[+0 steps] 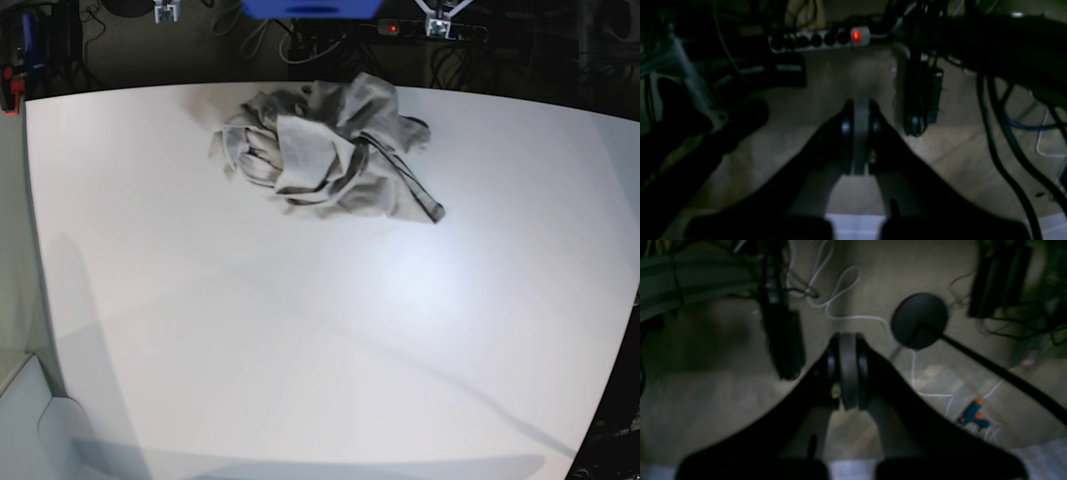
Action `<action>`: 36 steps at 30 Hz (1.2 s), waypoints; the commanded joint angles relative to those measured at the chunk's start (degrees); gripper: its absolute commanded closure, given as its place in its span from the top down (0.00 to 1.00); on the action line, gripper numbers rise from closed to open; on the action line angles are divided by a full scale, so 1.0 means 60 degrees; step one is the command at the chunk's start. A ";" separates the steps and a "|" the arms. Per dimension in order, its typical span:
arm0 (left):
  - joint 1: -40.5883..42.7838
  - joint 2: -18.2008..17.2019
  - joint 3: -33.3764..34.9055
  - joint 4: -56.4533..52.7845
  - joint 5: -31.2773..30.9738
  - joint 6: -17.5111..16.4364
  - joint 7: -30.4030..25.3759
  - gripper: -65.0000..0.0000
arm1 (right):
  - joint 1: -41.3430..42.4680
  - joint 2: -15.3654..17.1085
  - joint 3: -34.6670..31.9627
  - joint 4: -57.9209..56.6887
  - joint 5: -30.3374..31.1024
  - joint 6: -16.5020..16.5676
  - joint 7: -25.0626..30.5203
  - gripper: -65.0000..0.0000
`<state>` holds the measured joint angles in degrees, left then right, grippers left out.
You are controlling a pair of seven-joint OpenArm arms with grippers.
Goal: Layout the t-shirt on the table in an organized manner, then fold the t-shirt properly
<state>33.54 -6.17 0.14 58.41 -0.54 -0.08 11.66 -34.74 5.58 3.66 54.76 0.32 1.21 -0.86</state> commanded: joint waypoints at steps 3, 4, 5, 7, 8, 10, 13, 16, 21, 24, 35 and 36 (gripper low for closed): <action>0.1099 -0.0268 -0.0031 0.1744 0.0009 0.0108 0.0013 0.00 | -0.0972 0.0088 0.0452 0.1474 -0.0002 -0.0078 0.0049 0.00; 0.1392 -0.0356 -0.0031 0.2477 0.0009 0.0108 0.0203 0.00 | -0.1294 0.0088 0.0613 0.2089 -0.0002 -0.0078 0.0049 0.00; 0.1656 -0.0414 -0.0046 0.3166 0.0009 0.0108 0.0481 0.00 | -0.1616 0.0088 0.0789 0.2778 -0.0002 -0.0078 0.0049 0.00; 0.2022 -0.0458 -0.0060 0.4367 -0.0021 0.0108 0.1053 0.00 | -0.2173 0.0088 0.1024 0.4038 -0.0002 -0.0078 0.0063 0.00; 0.2198 -0.0458 -0.0148 0.4924 -0.0094 0.0108 0.1317 0.00 | -0.2422 0.0088 0.1111 0.4726 -0.0002 -0.0078 0.0063 0.00; 0.2417 -0.0399 -0.0573 0.5993 -0.0416 0.0108 0.1859 0.00 | -0.2906 0.0088 0.1258 0.6001 -0.0002 -0.0078 0.0049 0.00; 0.2491 -0.0399 -0.1013 0.7107 -0.0885 0.0079 0.2459 0.00 | -0.3404 0.0088 0.1390 0.7554 -0.0002 -0.0078 0.0049 0.00; 0.2696 -0.0458 -0.1262 0.7942 -0.1134 0.0064 0.2709 0.00 | -0.3741 0.0088 0.1434 0.8829 -0.0002 -0.0078 0.0049 0.00; 0.3253 -0.0443 -0.1438 0.9378 -0.1134 0.0049 0.2694 0.00 | -0.3829 0.0102 0.0921 1.0367 -0.0002 -0.0078 0.0137 0.00; 0.3384 -0.0414 -0.1452 0.9583 -0.1134 0.0049 0.2679 0.00 | -0.3331 0.0322 0.0291 1.0367 -0.0002 -0.0078 0.0049 0.00; 0.3340 -0.0385 -0.1467 0.9569 -0.1149 0.0049 0.2738 0.00 | -0.2481 0.0395 -0.1482 1.0397 -0.0002 -0.0078 0.0107 0.00; 0.3340 -0.0385 -0.1482 0.9569 -0.1149 0.0049 0.2738 0.00 | -0.2393 0.0395 -0.1599 1.0397 -0.0002 -0.0078 0.0078 0.00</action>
<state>52.82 -8.34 -8.56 115.07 -7.40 0.01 28.73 -48.88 7.77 -6.11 116.09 0.27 1.43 -2.22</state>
